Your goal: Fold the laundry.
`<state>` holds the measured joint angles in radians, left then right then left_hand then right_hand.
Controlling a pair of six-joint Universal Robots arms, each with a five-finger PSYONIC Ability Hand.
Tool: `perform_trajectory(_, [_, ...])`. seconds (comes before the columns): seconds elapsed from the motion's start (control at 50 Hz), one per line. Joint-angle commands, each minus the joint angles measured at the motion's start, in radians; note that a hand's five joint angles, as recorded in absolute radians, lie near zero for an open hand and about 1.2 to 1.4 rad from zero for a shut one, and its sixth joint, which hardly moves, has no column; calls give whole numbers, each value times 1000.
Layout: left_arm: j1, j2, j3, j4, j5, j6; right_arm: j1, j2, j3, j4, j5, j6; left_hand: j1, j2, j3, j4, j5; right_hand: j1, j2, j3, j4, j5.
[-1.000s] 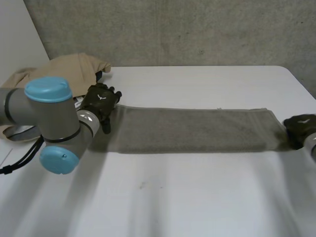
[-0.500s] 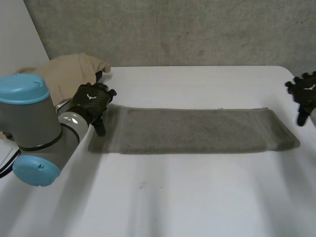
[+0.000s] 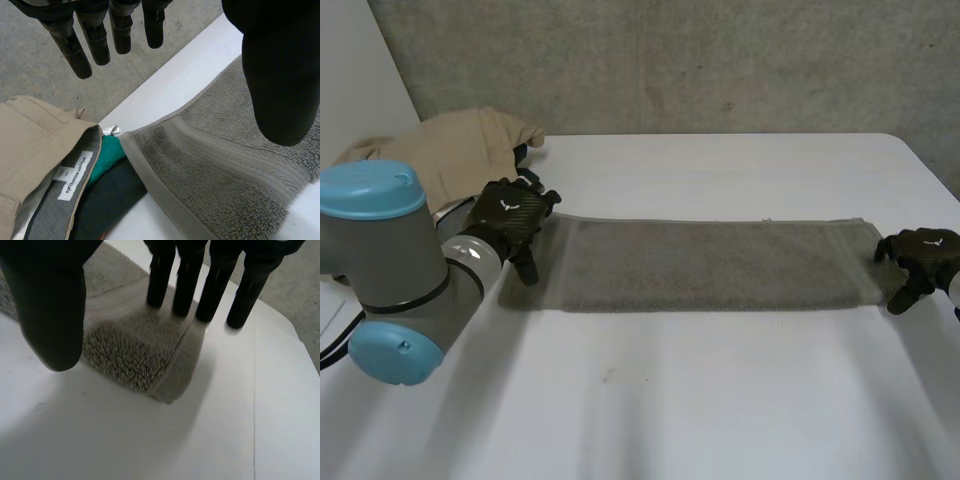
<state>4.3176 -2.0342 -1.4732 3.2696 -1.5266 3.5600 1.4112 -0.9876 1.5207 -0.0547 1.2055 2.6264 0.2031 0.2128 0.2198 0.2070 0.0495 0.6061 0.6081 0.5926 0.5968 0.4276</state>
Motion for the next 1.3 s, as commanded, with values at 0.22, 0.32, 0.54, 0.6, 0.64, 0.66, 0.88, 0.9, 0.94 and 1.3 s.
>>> perform_trajectory(0.22, [1,29,-13,21,3,-3,-133,-54,-42,-169,227,-161,-29,-38,-45,-32,-49,790,788,804,800,794])
perform_trajectory(0.32, [7,46,-25,22,16,-4,-141,-48,-80,-171,227,-368,-29,-38,-45,-32,-49,790,788,804,800,794])
perform_trajectory(0.54, [5,55,-44,21,16,-9,339,-126,-24,-396,-1,-356,-29,-38,-45,-32,-49,790,788,804,800,794])
perform_trajectory(0.6, [1,60,-42,21,16,-30,497,-125,9,-448,-81,-367,-29,-38,-45,-32,-49,790,788,804,800,794])
perform_trajectory(0.64, [-4,60,-39,22,16,-47,596,-83,21,-462,-115,-368,-29,-38,-45,-32,-49,790,788,804,800,794])
perform_trajectory(0.66, [-6,58,-36,22,16,-52,624,-60,19,-461,-121,-368,-29,-38,-45,-32,-49,790,788,804,800,794])
perform_trajectory(0.88, [-76,39,51,21,16,-63,753,46,21,-363,-62,-346,-29,-38,-45,-32,-49,-98,-100,-84,-88,-94])
perform_trajectory(0.9, [-84,37,63,21,16,-64,753,38,24,-362,-37,-333,-29,-38,-45,-32,-49,-432,-434,-418,-422,-428])
perform_trajectory(0.94, [-99,25,92,22,16,-64,747,9,32,-355,23,-300,-29,-38,-45,-32,-49,-432,-434,-418,-422,-428])
perform_trajectory(1.3, [-268,-181,338,5,0,-61,359,-49,141,-109,206,-86,-29,-38,-45,-32,-49,788,786,801,797,792])
